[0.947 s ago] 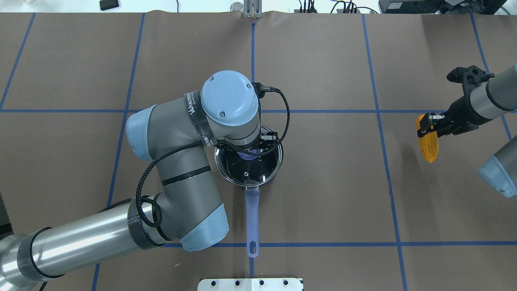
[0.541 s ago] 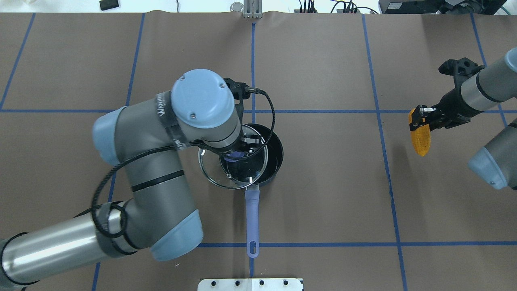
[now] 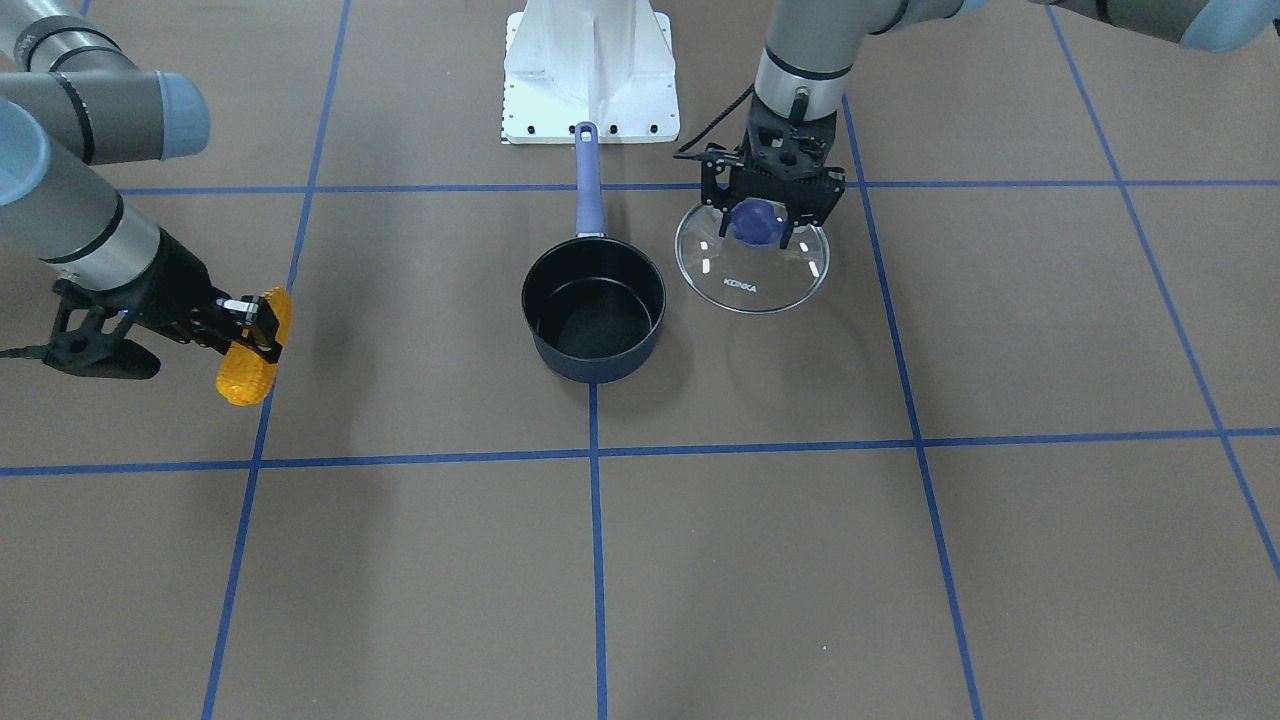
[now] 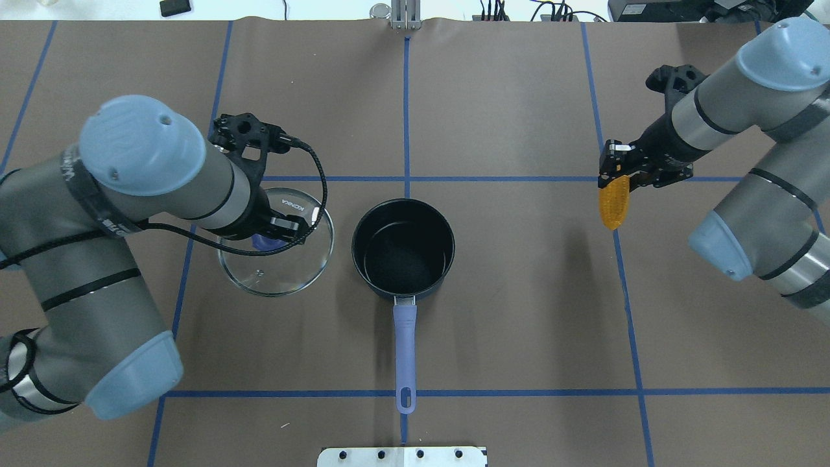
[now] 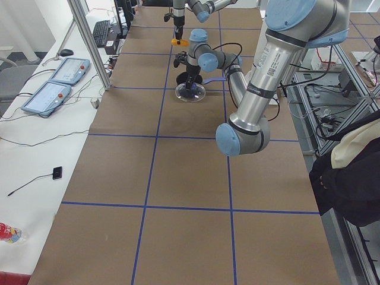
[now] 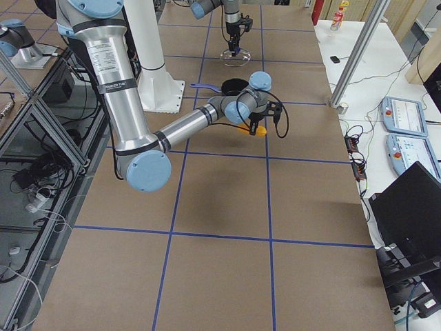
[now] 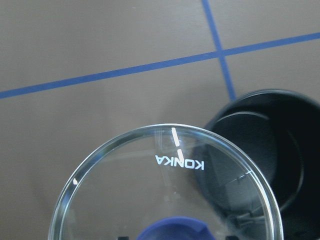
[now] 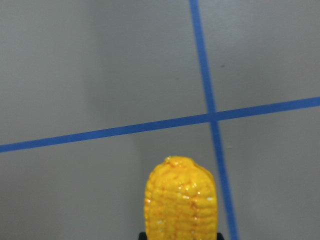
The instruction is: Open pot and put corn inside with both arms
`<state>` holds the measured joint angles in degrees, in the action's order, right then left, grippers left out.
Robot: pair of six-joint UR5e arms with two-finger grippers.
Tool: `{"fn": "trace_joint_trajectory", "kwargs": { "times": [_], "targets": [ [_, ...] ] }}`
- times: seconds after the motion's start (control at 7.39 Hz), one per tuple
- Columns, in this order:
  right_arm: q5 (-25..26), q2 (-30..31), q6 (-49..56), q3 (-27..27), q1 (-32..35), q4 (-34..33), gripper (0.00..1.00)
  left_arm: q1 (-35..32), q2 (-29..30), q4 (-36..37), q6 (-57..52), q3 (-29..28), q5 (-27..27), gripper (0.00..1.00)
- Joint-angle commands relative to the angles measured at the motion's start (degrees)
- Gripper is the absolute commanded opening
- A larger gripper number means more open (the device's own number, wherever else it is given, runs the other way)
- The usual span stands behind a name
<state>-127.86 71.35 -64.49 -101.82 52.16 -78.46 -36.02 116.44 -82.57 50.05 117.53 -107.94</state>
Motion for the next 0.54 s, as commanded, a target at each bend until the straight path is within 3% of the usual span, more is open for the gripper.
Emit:
{"fn": "trace_joint_trajectory", "kwargs": {
  "times": [0.0,0.41],
  "targets": [
    [2.78,-7.95,-6.42,-0.13,-3.54,-6.16,0.33,-5.0,-10.57,-9.91,-6.43,0.25,-3.82,0.54],
    [7.7,-14.99,-13.55,-0.13,-9.16,-10.02,0.33,-12.91,-19.65,-21.09,-18.64,-6.14,-10.25,0.54]
  ]
}}
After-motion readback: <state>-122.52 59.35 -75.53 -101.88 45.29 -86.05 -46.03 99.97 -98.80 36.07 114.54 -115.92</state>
